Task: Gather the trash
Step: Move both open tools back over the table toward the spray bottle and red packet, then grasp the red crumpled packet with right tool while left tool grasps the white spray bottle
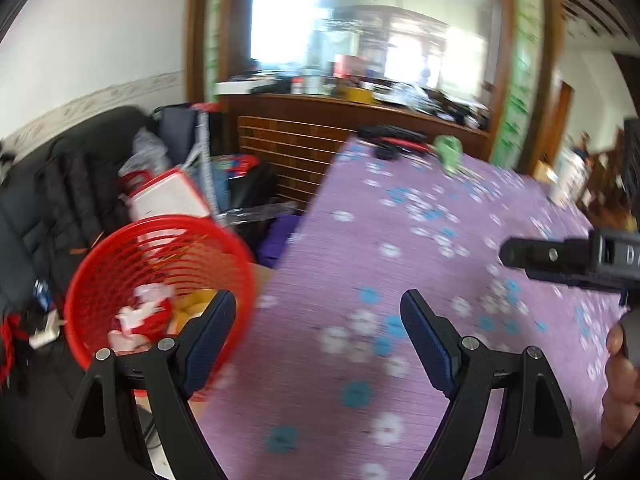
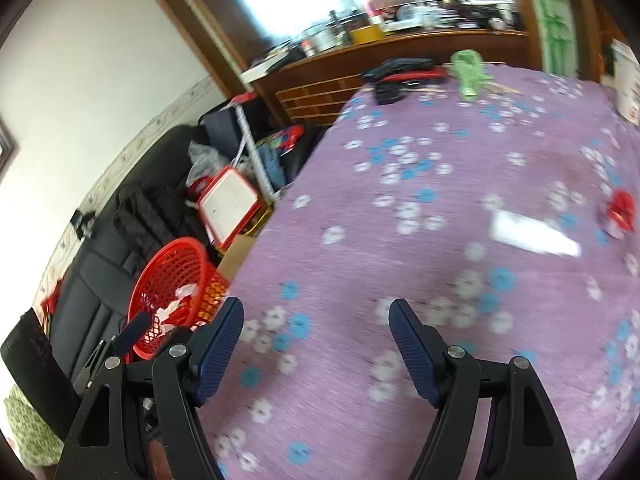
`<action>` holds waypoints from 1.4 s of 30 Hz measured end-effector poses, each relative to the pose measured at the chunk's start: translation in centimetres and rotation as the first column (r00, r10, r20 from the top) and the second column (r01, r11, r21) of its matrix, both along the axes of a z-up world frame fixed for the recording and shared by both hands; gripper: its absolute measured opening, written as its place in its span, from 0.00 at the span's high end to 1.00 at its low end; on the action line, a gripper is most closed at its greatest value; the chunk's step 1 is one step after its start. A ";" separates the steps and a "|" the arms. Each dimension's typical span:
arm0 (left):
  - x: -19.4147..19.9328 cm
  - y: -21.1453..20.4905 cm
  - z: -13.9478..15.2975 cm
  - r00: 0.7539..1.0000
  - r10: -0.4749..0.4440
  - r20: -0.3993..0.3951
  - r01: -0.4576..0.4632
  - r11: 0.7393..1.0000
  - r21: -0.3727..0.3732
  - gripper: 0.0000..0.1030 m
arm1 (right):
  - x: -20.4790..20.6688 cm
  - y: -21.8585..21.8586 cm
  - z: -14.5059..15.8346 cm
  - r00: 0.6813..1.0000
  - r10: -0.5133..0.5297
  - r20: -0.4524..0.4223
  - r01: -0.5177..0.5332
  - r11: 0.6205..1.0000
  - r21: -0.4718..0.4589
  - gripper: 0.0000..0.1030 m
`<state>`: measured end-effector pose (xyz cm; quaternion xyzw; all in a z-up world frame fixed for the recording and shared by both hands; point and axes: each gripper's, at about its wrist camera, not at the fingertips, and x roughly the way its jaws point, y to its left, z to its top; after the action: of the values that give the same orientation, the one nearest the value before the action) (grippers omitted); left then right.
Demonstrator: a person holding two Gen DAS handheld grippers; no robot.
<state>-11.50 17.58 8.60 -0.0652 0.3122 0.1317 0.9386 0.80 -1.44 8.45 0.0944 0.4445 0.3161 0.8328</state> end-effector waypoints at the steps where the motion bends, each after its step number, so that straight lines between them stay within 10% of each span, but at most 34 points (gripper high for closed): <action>1: 0.3 -1.4 0.0 1.000 -0.028 -0.006 0.028 1.000 0.012 0.19 | -0.1 -1.2 -0.1 1.000 -0.019 0.000 0.019 1.000 0.003 0.23; 16: 5.5 -17.1 -0.9 0.912 -0.387 -0.138 0.397 0.916 0.059 0.19 | 4.0 -18.5 0.6 0.941 -0.339 -0.002 0.339 0.941 -0.002 0.22; 32: 12.0 -17.4 -0.2 0.867 -0.451 -0.212 0.475 0.876 0.082 0.19 | 15.4 -21.2 -6.0 0.900 -0.435 0.010 0.430 0.887 -0.165 0.20; 42: 17.5 -18.2 -2.4 0.822 -0.499 -0.276 0.534 0.843 0.068 0.19 | 15.6 -19.9 -7.5 0.936 -0.349 0.044 0.350 0.916 -0.194 0.61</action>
<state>6.03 -0.61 6.16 0.1061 0.4223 -0.0989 0.8948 16.43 -21.32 0.93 0.0872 0.4463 0.1168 0.8830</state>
